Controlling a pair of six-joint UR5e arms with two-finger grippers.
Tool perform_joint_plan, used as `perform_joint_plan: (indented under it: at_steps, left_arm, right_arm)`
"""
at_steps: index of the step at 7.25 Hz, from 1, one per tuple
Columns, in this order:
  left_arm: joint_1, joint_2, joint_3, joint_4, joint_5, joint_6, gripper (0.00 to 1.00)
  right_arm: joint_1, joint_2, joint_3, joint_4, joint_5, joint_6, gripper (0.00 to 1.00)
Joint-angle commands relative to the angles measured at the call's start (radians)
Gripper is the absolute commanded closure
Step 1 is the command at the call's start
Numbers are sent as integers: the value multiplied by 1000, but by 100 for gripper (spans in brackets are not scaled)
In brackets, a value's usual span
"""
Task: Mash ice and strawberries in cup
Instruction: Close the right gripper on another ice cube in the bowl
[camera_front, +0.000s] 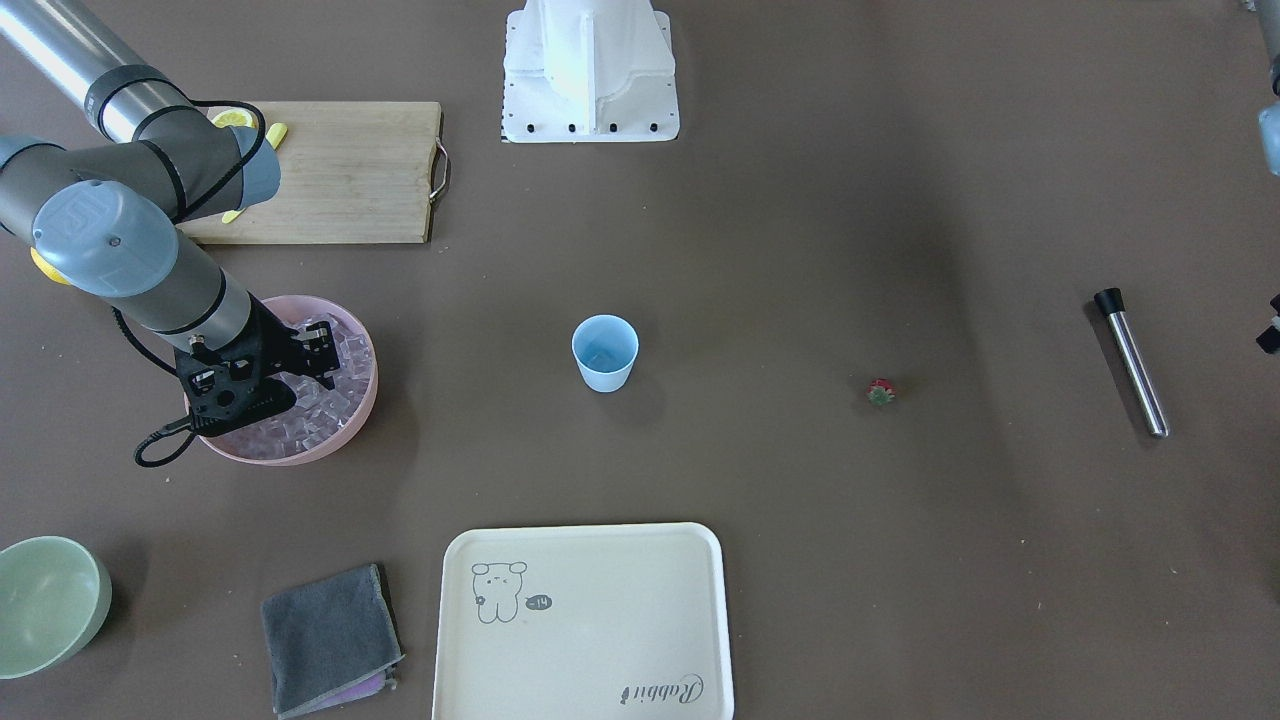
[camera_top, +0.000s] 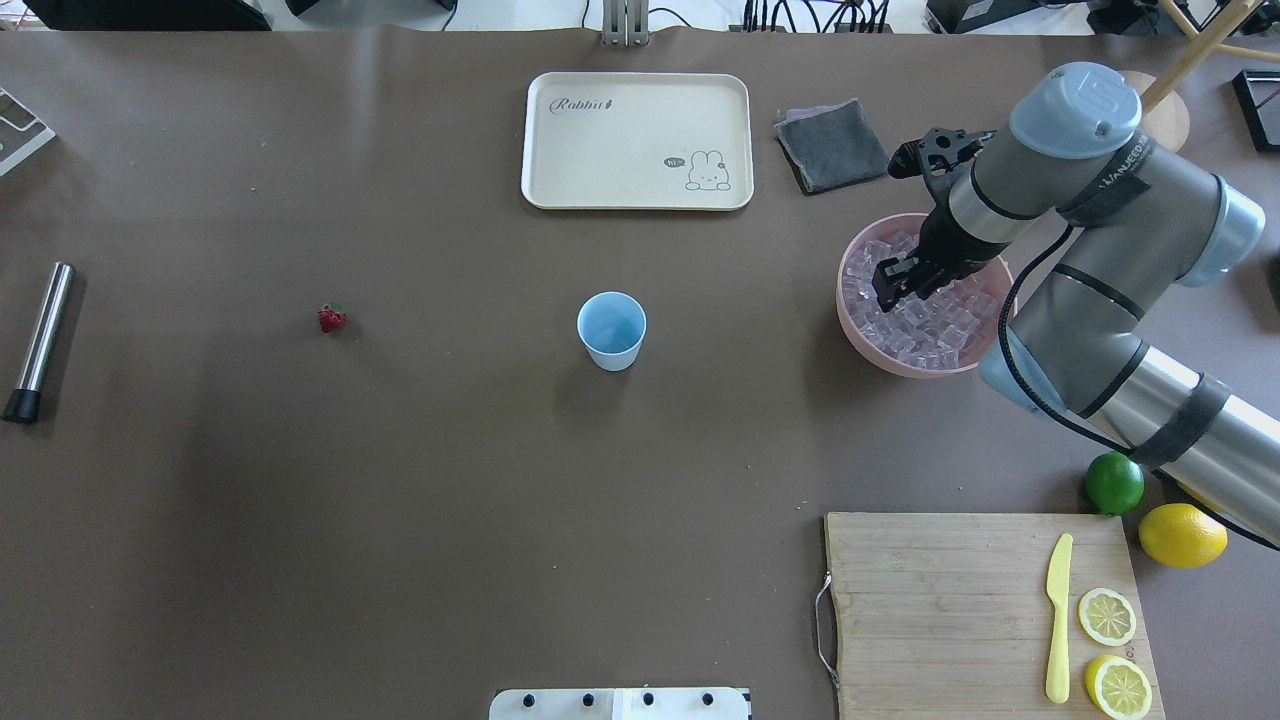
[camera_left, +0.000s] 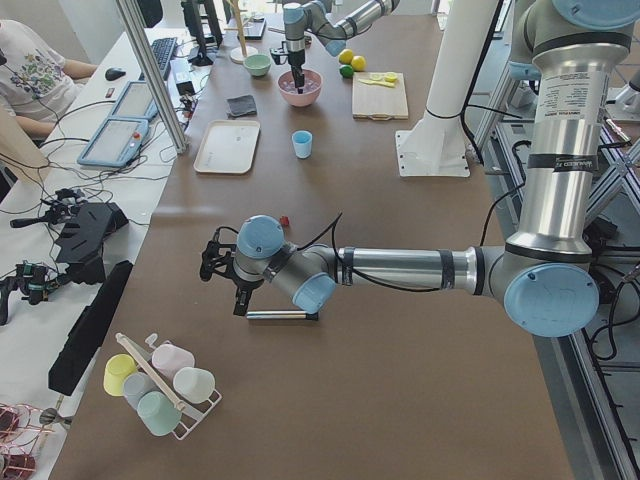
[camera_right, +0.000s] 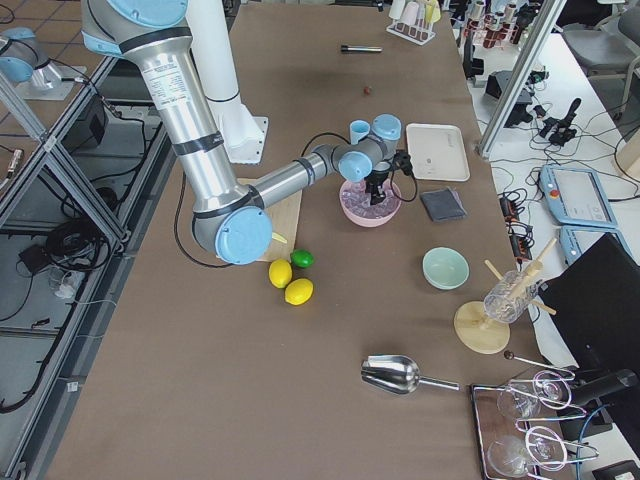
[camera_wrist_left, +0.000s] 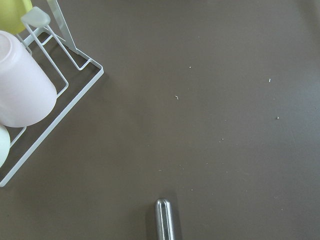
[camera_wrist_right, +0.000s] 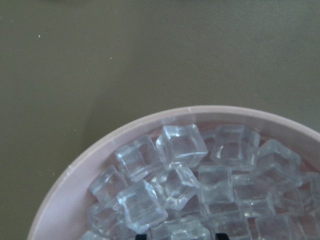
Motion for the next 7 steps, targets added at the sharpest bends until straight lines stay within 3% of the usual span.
perform_joint_plan:
  at_steps: [1, 4, 5, 7]
  left_arm:
    - [0, 0, 1, -2, 0, -1, 3]
    - [0, 3, -2, -5, 0, -1, 3]
    - [0, 6, -2, -6, -2, -1, 3]
    - [0, 7, -2, -22, -2, -4, 3]
  right_arm:
    - [-1, 0, 0, 1, 0, 7, 59]
    - [1, 0, 8, 1, 2, 26, 66]
    - [1, 0, 11, 1, 2, 27, 72]
    - [14, -2, 48, -1, 18, 26, 100]
